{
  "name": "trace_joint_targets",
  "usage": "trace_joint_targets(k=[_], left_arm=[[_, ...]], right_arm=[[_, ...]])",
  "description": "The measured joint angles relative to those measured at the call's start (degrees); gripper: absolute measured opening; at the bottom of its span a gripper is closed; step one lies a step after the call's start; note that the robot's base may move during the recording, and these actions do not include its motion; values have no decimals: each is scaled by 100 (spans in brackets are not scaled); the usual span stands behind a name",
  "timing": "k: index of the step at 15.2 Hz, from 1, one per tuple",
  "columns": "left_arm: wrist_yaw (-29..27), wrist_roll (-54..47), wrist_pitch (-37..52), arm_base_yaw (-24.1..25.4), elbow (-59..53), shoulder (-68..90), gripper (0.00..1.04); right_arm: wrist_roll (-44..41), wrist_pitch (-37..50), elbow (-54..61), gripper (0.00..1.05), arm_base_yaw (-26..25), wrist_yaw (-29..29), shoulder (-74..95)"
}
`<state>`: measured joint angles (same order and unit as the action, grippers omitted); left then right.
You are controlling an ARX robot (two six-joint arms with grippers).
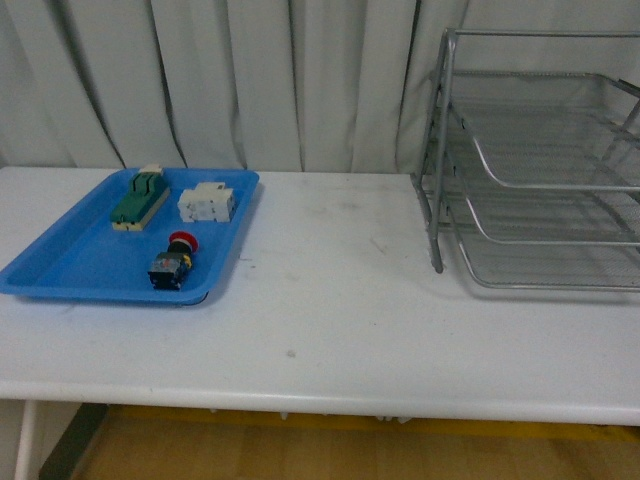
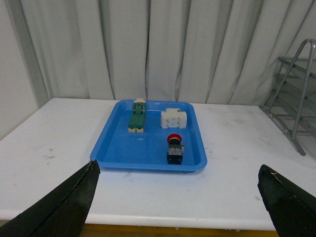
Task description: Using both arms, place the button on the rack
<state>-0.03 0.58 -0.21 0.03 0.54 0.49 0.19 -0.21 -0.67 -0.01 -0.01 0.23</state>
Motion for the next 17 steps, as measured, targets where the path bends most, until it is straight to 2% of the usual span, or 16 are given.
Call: trace_joint_targets(k=[17], left_arm=[[0,0,0,0,0,0,98]], right_arm=[[0,0,2,98,0,0,0]])
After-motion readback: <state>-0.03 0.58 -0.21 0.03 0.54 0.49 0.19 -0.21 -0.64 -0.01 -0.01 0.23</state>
